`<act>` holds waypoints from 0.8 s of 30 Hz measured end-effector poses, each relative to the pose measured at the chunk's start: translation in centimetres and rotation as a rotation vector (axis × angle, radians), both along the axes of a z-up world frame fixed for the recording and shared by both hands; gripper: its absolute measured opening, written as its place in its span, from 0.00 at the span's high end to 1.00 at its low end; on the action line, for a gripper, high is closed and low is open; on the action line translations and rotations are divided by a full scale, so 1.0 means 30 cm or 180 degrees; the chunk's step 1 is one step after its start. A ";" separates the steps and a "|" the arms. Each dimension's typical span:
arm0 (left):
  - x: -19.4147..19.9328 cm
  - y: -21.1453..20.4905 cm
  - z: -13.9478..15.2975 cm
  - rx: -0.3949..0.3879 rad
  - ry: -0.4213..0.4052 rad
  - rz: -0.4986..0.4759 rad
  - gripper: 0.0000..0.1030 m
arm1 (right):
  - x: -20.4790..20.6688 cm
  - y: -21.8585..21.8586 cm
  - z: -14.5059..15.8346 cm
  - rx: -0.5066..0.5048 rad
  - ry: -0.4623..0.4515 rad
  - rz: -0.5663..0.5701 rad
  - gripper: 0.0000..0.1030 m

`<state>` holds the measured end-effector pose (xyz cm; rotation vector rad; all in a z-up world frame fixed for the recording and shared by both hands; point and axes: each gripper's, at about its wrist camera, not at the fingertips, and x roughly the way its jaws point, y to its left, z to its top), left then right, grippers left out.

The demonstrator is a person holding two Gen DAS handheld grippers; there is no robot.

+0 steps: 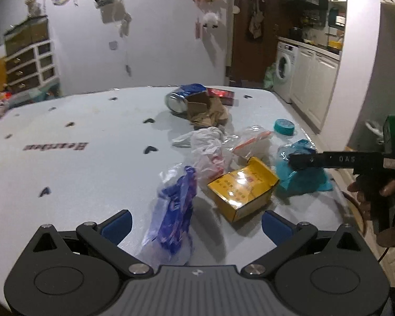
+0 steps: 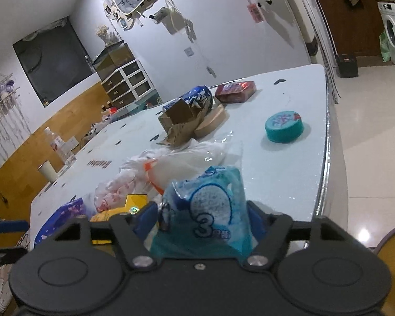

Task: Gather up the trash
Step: 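Grasp the teal plastic bag with the right tool while the left tool grasps the blue wrapper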

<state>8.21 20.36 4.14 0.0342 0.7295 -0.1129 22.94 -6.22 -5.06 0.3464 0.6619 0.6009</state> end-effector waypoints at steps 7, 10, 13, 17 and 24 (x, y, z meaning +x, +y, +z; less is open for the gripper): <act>0.104 0.002 -0.056 0.0189 0.0281 -0.0031 0.25 | -0.034 -0.013 0.006 -0.0055 -0.0036 0.0165 0.43; 0.119 0.003 -0.089 0.0247 0.0367 -0.0061 0.33 | -0.057 -0.026 0.014 -0.0108 -0.0059 0.0228 0.45; 0.123 0.009 -0.120 0.0260 0.0409 -0.0026 0.43 | -0.083 -0.033 0.022 -0.0179 -0.0085 0.0233 0.46; 0.107 0.014 -0.149 0.0251 0.0342 0.0034 0.65 | -0.123 -0.042 0.026 -0.0233 -0.0115 0.0269 0.46; 0.041 0.028 -0.125 0.0189 0.0010 0.0336 0.87 | -0.187 -0.047 0.041 -0.0334 -0.0168 0.0266 0.48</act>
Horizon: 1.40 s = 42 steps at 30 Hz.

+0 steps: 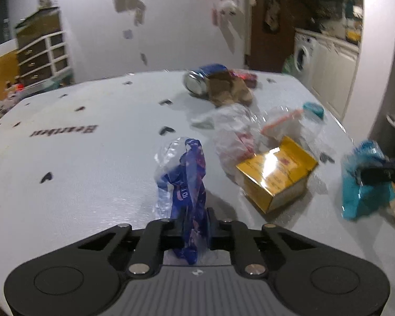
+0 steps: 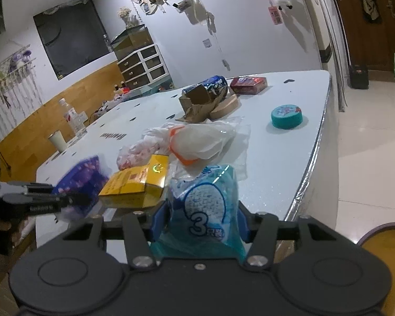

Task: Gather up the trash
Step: 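Grasp the teal plastic bag with the right tool while the left tool grasps the blue wrapper, then carry the teal bag and blue wrapper over the trash bin with both tools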

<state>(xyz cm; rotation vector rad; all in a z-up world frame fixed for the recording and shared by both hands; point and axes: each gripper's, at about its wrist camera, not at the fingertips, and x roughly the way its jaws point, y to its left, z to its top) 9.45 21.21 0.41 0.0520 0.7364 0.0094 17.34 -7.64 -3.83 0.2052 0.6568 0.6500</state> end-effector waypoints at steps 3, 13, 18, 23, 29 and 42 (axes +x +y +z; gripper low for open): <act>-0.032 0.001 0.027 -0.0028 -0.0120 0.0081 0.87 | -0.030 0.001 0.019 -0.0029 -0.0059 0.0026 0.50; -0.118 -0.109 0.097 -0.0178 -0.0354 0.0051 0.88 | -0.115 -0.022 0.084 -0.0094 -0.0307 -0.0046 0.51; -0.123 -0.209 0.106 -0.0277 -0.0450 -0.0053 0.88 | -0.159 -0.067 0.117 -0.0143 -0.0438 -0.0141 0.51; -0.105 -0.324 0.109 -0.0382 -0.0509 -0.0211 0.88 | -0.187 -0.141 0.144 -0.0227 -0.0525 -0.0303 0.51; -0.059 -0.473 0.106 -0.0474 -0.0533 -0.0426 0.88 | -0.204 -0.253 0.150 -0.0315 -0.0570 -0.0527 0.51; 0.111 -0.820 0.024 -0.0661 -0.0303 -0.0957 0.88 | -0.184 -0.541 0.093 -0.0492 -0.0429 -0.1084 0.51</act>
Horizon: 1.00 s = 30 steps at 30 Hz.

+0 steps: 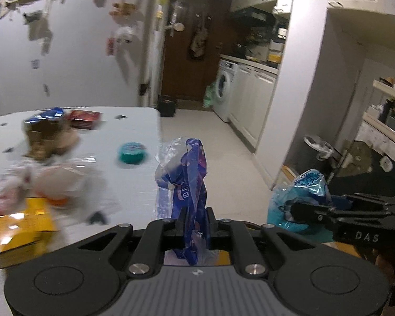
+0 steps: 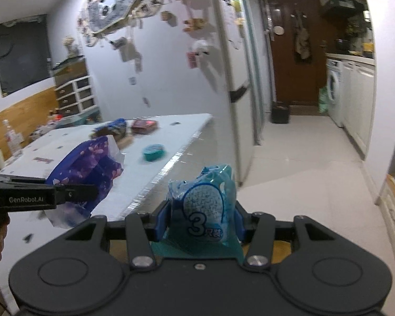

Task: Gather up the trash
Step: 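Carry the teal bag and blue wrapper over the trash bin with both tools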

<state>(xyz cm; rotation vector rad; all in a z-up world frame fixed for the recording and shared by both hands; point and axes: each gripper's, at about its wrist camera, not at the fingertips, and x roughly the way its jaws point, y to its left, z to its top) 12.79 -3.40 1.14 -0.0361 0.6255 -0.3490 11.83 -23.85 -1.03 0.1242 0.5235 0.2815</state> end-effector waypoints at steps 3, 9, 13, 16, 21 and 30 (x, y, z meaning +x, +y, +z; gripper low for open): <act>0.050 -0.083 -0.034 -0.0004 0.0100 -0.0124 0.88 | 0.020 -0.063 -0.024 -0.0029 0.0066 -0.0135 0.51; 0.164 -0.245 -0.103 -0.0035 0.0353 -0.0358 0.88 | 0.065 -0.167 -0.080 -0.0086 0.0227 -0.0348 0.51; 0.245 -0.340 -0.160 -0.0054 0.0548 -0.0477 0.88 | 0.103 -0.221 -0.125 -0.0110 0.0350 -0.0436 0.51; 0.311 -0.392 -0.213 -0.0076 0.0698 -0.0523 0.88 | 0.133 -0.255 -0.172 -0.0126 0.0461 -0.0501 0.51; 0.422 -0.457 -0.314 -0.0091 0.1000 -0.0529 0.88 | 0.199 -0.314 -0.268 -0.0134 0.0694 -0.0608 0.51; 0.559 -0.538 -0.569 0.0043 0.1513 -0.0351 0.87 | 0.331 -0.351 -0.472 -0.0177 0.1169 -0.0641 0.51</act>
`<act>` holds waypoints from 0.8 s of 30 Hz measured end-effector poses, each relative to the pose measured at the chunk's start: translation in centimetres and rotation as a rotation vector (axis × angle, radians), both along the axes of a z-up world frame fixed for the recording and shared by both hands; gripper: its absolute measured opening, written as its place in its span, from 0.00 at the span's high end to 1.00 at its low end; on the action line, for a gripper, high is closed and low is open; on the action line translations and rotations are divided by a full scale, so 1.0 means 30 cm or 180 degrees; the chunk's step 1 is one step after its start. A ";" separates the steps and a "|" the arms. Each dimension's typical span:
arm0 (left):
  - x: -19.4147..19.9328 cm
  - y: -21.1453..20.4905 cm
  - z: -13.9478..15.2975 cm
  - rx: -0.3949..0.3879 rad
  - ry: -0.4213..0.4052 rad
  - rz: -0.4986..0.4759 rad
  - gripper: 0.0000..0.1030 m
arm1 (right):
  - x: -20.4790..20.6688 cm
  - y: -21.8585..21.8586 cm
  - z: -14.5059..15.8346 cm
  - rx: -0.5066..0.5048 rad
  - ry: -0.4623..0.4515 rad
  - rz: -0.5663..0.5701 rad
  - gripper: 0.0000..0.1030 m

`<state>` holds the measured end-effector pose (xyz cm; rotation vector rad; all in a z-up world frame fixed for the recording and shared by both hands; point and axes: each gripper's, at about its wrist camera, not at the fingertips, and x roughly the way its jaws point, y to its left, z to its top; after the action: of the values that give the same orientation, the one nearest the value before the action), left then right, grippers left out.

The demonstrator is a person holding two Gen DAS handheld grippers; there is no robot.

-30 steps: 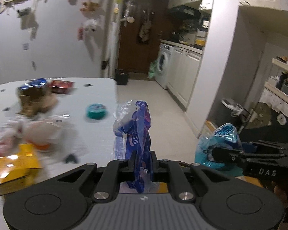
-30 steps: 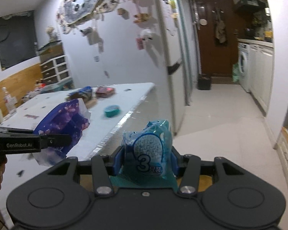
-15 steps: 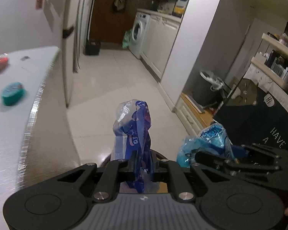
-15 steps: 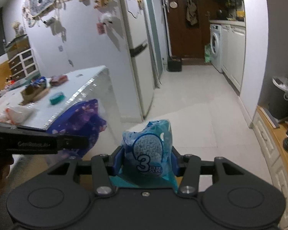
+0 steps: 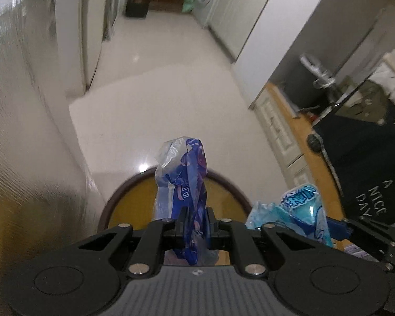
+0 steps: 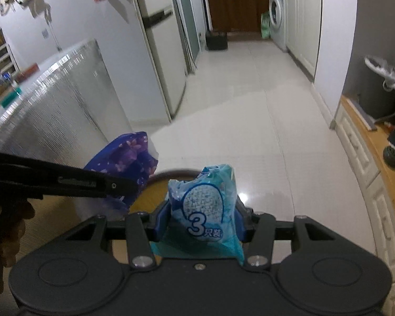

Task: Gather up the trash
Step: 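Carry the teal bag and blue wrapper over the trash bin with both tools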

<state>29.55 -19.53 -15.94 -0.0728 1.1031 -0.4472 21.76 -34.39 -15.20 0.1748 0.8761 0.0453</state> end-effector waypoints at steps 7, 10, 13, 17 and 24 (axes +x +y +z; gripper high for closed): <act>0.051 0.027 -0.176 0.0150 0.0371 0.0176 0.87 | 0.077 -0.004 -0.154 0.0024 0.0356 -0.0019 0.51; 0.059 0.043 -0.227 0.0220 0.0491 0.0167 0.87 | 0.104 0.011 -0.196 0.0014 0.0471 0.0015 0.51; 0.064 0.064 -0.248 0.0237 0.0571 0.0170 0.87 | 0.127 0.033 -0.226 -0.0056 0.0571 0.0103 0.51; 0.069 0.068 -0.257 0.0228 0.0630 0.0112 0.86 | 0.146 0.059 -0.260 -0.0154 0.0703 0.0209 0.50; 0.077 0.038 -0.296 0.0324 0.0726 0.0058 0.86 | 0.175 0.121 -0.300 -0.0408 0.0959 0.0499 0.48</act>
<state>31.86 -18.38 -24.82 -0.0451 1.3469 -0.3720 27.02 -30.76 -24.20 -0.0087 1.1889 0.1108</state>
